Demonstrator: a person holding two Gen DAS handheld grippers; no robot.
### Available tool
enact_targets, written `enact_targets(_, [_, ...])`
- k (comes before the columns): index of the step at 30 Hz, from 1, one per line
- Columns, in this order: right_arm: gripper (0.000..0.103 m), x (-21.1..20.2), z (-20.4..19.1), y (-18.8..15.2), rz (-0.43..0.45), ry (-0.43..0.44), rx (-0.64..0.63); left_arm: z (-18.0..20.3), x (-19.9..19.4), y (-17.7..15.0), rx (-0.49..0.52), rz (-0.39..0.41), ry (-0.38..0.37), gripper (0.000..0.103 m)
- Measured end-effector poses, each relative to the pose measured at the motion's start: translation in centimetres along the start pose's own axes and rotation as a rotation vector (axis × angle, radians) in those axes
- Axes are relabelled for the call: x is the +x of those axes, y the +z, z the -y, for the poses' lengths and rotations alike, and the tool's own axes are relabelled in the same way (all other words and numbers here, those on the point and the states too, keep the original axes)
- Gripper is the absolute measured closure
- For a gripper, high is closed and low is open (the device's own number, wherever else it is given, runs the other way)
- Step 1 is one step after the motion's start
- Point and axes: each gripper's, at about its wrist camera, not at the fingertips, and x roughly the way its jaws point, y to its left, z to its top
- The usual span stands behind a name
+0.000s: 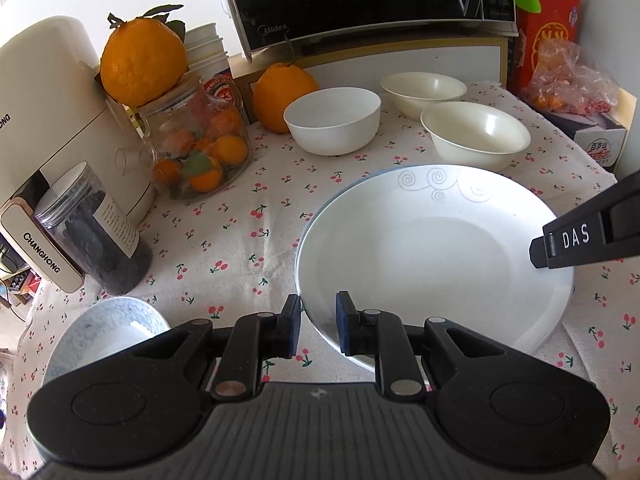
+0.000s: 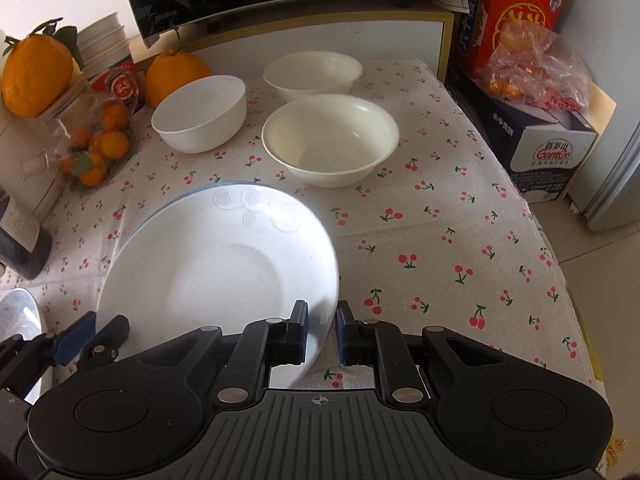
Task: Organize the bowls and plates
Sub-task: 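Open both grippers to release the white swirl plate, then move both grippers to the rim of the large blue-patterned plate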
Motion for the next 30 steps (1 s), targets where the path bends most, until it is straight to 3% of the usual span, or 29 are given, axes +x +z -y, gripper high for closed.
enact_targets(9, [0.089,0.0,-0.4,-0.2,0.01,-0.017,-0.03,-0.1,0.2,0.0,-0.01,-0.012,-0.013,0.086])
enact_targets(17, [0.087,-0.9,-0.4,0.1,0.044,0.001,-0.046,-0.7,0.0,0.0,-0.04,-0.036,-0.048,0.079])
enact_targets(26, [0.079,-0.9,0.2,0.0,0.025,0.026,-0.007,-1.3,-0.7,0.0,-0.063,-0.067,-0.104,0.065])
enact_targets(30, [0.065,-1.2,0.5,0.1,0.033,0.041,0.009,-1.7,-1.2,0.0,-0.073,-0.08,-0.132,0.055])
